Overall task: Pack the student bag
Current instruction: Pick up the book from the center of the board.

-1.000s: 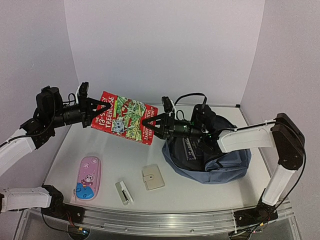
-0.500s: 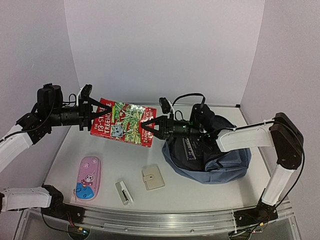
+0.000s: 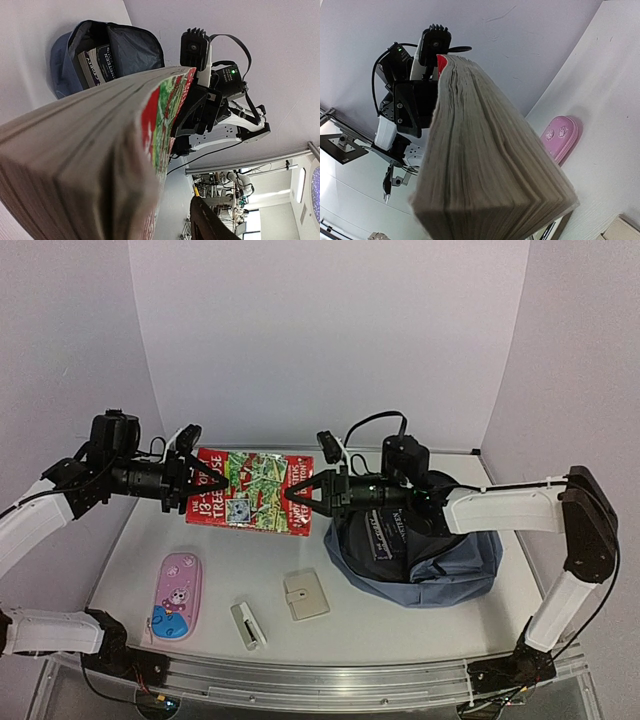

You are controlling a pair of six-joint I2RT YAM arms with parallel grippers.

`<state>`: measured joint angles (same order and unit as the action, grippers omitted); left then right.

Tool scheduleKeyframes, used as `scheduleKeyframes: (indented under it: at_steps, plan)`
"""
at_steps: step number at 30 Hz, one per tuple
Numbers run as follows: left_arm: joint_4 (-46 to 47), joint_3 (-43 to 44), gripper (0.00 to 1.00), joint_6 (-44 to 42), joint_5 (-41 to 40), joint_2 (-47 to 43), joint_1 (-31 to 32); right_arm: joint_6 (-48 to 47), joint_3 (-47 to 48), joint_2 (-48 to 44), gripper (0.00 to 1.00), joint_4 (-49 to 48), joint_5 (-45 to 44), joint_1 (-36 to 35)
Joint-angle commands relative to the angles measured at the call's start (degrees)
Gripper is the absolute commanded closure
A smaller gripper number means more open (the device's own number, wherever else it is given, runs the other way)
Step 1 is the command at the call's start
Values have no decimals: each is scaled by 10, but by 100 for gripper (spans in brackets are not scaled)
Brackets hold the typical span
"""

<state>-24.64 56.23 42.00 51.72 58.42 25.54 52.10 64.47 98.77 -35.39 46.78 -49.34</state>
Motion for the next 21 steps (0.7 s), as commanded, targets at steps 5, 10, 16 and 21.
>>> scheduleKeyframes:
  at_steps: [5, 10, 16, 21]
  plan:
    - [22, 16, 59, -6, 61, 16, 4, -29, 36, -15, 100, 18, 10, -2]
    - [22, 12, 84, -7, 45, 17, 4, -39, 34, -18, 100, 29, -1, -2]
    - [17, 2, 100, 2, -26, 4, 4, -58, 17, -48, 68, 61, -52, 16]
    - [39, -22, 100, 31, -77, -12, 3, -124, 10, -109, 19, 181, -135, 49]
